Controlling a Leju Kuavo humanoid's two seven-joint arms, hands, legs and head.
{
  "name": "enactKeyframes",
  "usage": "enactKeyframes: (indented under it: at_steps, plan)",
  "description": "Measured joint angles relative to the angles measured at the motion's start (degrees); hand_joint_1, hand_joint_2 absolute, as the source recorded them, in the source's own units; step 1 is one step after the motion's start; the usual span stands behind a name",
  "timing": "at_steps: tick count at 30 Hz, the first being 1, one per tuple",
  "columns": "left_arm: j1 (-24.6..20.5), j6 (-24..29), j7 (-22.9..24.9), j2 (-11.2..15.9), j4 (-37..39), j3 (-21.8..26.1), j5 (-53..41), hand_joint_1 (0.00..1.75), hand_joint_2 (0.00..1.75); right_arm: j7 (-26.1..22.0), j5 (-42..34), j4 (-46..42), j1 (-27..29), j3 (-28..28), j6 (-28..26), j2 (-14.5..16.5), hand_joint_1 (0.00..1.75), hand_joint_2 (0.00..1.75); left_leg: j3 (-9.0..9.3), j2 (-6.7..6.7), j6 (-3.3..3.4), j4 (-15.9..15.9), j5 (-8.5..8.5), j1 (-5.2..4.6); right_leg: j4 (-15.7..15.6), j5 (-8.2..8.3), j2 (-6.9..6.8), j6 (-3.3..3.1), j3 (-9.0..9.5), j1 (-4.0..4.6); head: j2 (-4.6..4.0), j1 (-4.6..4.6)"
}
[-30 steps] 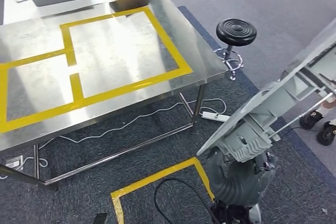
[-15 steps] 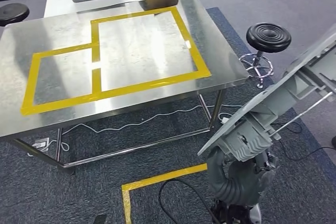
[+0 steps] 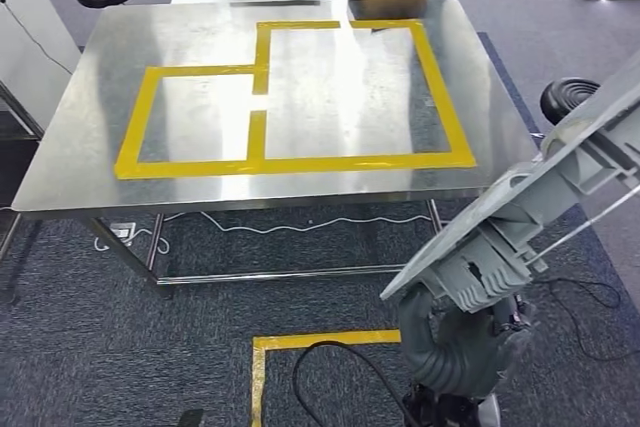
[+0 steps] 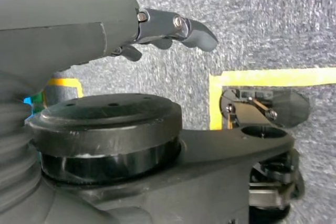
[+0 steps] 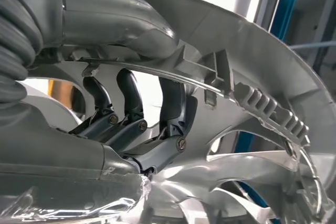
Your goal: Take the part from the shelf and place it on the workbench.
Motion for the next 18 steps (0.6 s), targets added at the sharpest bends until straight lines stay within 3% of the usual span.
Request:
enactKeyframes:
  at_steps: [1,2,3,5,7,9,12,14,16,18]
  plan:
    - [-0.03,0.0,0.0,-0.01,0.0,0.0,-0.04,0.0,1.75,-0.16,0.16,0.0,0.16,-0.15,-0.01,0.08,1.75,1.75,0.0,-0.42,0.08,0.0,-0.01,0.01,3.53,-1.23,0.41,0.07,-1.82,-0.02,0.0,0.06]
    - [-0.02,0.0,0.0,-0.01,0.0,0.0,-0.09,0.0,1.75,-0.24,0.23,0.0,0.31,-0.29,-0.01,0.15,1.75,1.75,0.02,-0.81,0.1,0.0,-0.01,0.02,5.48,-1.43,0.53,0.13,-2.97,-0.05,0.0,0.1]
    - [0.01,0.0,0.0,-0.01,0.0,0.0,-0.14,0.0,1.75,-0.29,0.25,0.0,0.43,-0.43,-0.01,0.24,1.75,1.75,0.07,-1.19,0.09,0.01,-0.01,0.05,5.33,-0.54,0.55,0.16,-3.15,-0.1,0.0,0.13]
    - [0.02,0.0,0.0,-0.01,0.0,0.0,-0.2,0.0,1.75,-0.32,0.26,0.0,0.54,-0.64,-0.01,0.46,1.75,1.75,0.24,-1.8,-0.12,0.03,-0.04,0.17,-1.15,3.62,0.59,0.27,-0.39,-0.36,0.0,0.2]
    - [0.0,0.0,0.0,0.04,0.0,0.0,-0.22,0.0,1.75,-0.37,0.31,0.0,0.53,-0.77,-0.01,0.66,1.75,1.75,0.23,-2.2,-0.65,0.24,-0.1,0.01,-8.1,6.37,0.98,0.2,2.79,-0.62,0.0,0.35]
    - [0.02,0.0,0.0,0.08,0.0,0.0,-0.22,0.0,1.75,-0.4,0.35,0.0,0.54,-0.87,-0.01,0.83,1.75,1.75,0.03,-2.34,-1.25,0.3,0.05,-0.16,-10.08,6.68,1.39,-0.45,3.55,-0.59,0.01,0.45]
    - [0.05,0.0,0.0,0.08,0.0,0.0,-0.22,0.0,1.75,-0.6,0.28,-0.01,0.6,-1.13,-0.01,1.17,1.75,1.75,-0.36,-2.13,-2.11,0.87,-0.49,0.01,-10.19,7.09,1.37,-1.74,3.45,-0.63,0.01,0.33]
    - [0.0,0.0,0.0,0.08,0.0,0.0,-0.26,0.0,1.75,-0.94,0.15,-0.09,0.64,-1.28,-0.01,1.64,1.75,1.75,-2.39,-1.82,-2.71,5.3,-3.3,0.13,-10.29,7.21,1.22,-2.29,3.48,-0.74,0.0,0.12]
    - [0.03,0.0,0.0,0.08,0.0,0.0,-0.3,0.0,1.75,-1.1,0.04,-0.22,0.82,-1.52,0.0,2.13,1.75,1.75,-5.96,-1.74,-3.02,12.79,-6.68,0.21,-10.28,7.18,1.04,-2.51,3.46,-0.7,0.0,0.0]
    - [0.05,0.0,-0.01,0.09,0.0,0.0,-0.31,0.0,1.75,-1.12,-0.01,-0.28,1.0,-1.9,-0.01,2.49,1.75,1.75,-7.53,-1.73,-2.97,15.95,-6.87,0.21,-10.27,7.14,0.95,-2.56,3.47,-0.64,0.0,0.0]
